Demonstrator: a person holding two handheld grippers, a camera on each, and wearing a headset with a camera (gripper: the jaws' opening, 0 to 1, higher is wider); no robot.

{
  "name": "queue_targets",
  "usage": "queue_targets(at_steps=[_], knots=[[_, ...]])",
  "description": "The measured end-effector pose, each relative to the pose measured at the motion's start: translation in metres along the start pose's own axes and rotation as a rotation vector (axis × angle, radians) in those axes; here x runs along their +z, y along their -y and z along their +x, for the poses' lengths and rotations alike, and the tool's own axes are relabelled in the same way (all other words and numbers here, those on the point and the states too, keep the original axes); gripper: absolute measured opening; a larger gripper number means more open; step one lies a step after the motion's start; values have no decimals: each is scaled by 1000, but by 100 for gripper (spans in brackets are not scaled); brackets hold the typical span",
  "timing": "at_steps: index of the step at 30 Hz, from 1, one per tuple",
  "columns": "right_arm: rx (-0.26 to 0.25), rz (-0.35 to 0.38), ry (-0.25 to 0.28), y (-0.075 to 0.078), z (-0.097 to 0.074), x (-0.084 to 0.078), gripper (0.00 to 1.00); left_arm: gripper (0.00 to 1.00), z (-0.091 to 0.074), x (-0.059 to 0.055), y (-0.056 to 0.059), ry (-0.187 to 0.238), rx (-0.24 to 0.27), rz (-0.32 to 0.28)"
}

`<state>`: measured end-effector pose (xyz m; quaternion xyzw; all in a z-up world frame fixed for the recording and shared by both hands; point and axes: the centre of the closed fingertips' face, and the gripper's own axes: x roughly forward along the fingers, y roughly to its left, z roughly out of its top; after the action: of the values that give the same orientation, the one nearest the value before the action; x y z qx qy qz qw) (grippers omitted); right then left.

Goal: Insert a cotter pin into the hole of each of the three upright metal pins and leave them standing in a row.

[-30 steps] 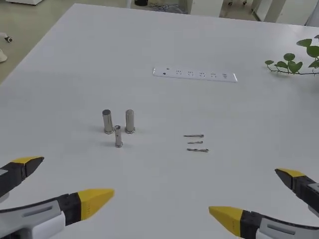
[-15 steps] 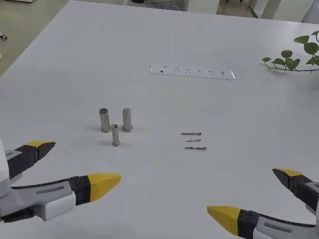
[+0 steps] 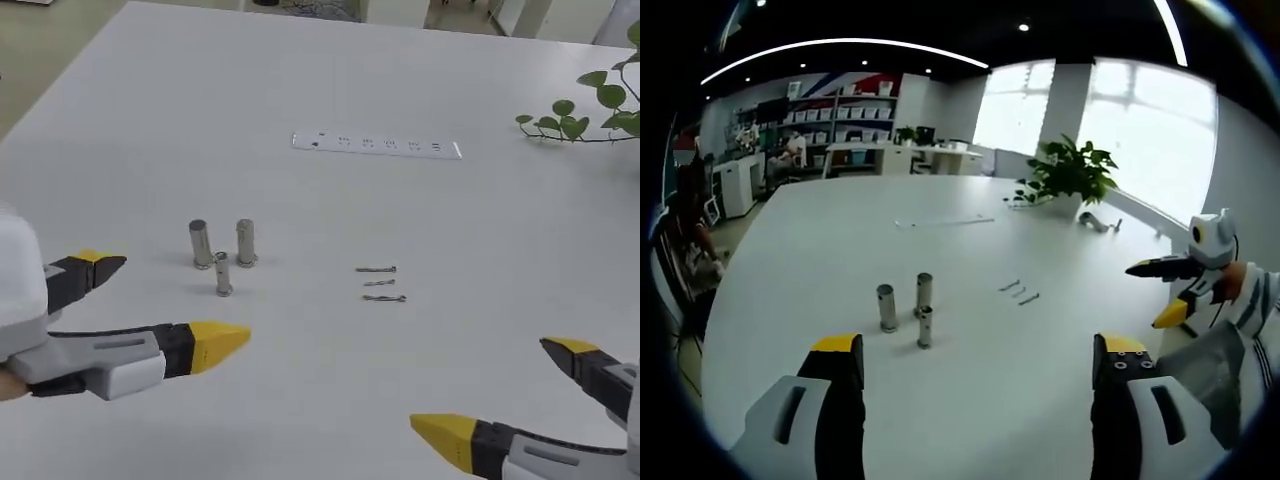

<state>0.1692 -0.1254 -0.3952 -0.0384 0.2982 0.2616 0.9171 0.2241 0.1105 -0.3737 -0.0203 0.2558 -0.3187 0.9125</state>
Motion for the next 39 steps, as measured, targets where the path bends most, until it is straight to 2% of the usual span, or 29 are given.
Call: queue_targets(at_steps=[3,9,22,31,39], knots=[[0,1,0,-1,-1,0,97,93,4,2,-2,-14,-4,25],[-6,3,-1,0,-1,0,96,92,12,6,-8,-22,-14,37],[-22,14,-10,1,-4,-3,96,88,27,-2,-17,-77,-22,58],[-37,27,-15,3,-6,-7,96,78,37,-13,-26,-125,-8,84],[-57,43,-27,7,-9,-13,96,65,47,-9,-35,-109,5,75]])
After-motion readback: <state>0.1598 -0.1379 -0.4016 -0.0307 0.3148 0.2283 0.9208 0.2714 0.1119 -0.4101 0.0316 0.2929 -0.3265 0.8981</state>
